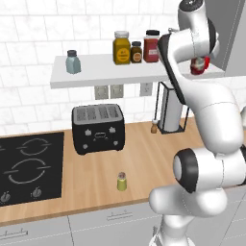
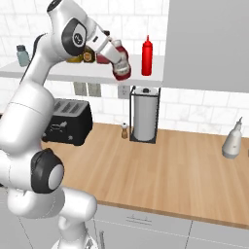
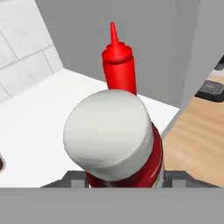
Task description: Put the shaker and condiment bottle from the counter next to their counterparts in the cabinet.
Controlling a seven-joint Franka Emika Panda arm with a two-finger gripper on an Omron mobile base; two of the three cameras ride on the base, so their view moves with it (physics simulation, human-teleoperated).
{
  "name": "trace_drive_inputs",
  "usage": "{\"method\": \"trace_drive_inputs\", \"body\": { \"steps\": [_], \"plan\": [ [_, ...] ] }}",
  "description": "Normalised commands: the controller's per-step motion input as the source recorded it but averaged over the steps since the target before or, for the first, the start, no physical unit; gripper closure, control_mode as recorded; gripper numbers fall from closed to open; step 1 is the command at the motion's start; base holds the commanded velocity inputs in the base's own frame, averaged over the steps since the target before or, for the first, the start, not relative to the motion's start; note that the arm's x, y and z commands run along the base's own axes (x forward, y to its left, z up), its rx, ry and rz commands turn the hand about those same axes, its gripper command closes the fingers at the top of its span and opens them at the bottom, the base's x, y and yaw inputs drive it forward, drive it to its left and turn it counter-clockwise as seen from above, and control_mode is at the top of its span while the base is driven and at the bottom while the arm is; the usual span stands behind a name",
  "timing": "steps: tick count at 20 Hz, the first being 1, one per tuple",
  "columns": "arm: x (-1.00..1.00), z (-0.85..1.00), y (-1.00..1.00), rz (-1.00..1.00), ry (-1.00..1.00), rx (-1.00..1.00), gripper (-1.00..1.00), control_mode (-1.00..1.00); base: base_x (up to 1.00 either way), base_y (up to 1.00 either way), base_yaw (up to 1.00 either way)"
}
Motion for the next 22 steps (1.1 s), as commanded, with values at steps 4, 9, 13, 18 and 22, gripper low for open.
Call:
{"method": "trace_drive_inputs", "body": {
  "steps": [4, 9, 13, 18, 22],
  "plan": [
    [0.14, 0.0, -0.15, -0.01, -0.06, -0.07, 1.0, -1.0, 0.0, 0.0, 0.0],
    [0.05, -0.22, 0.0, -0.08, -0.16, -0.03, 1.0, -1.0, 0.0, 0.0, 0.0],
    [0.03, -0.43, 0.04, -0.11, -0.25, -0.01, 1.0, -1.0, 0.0, 0.0, 0.0],
    [0.32, -0.38, 0.01, -0.15, -0.16, 0.0, 1.0, -1.0, 0.0, 0.0, 0.0],
    [0.93, -0.17, 0.0, -0.12, -0.04, 0.0, 1.0, -1.0, 0.0, 0.0, 0.0]
  ]
}}
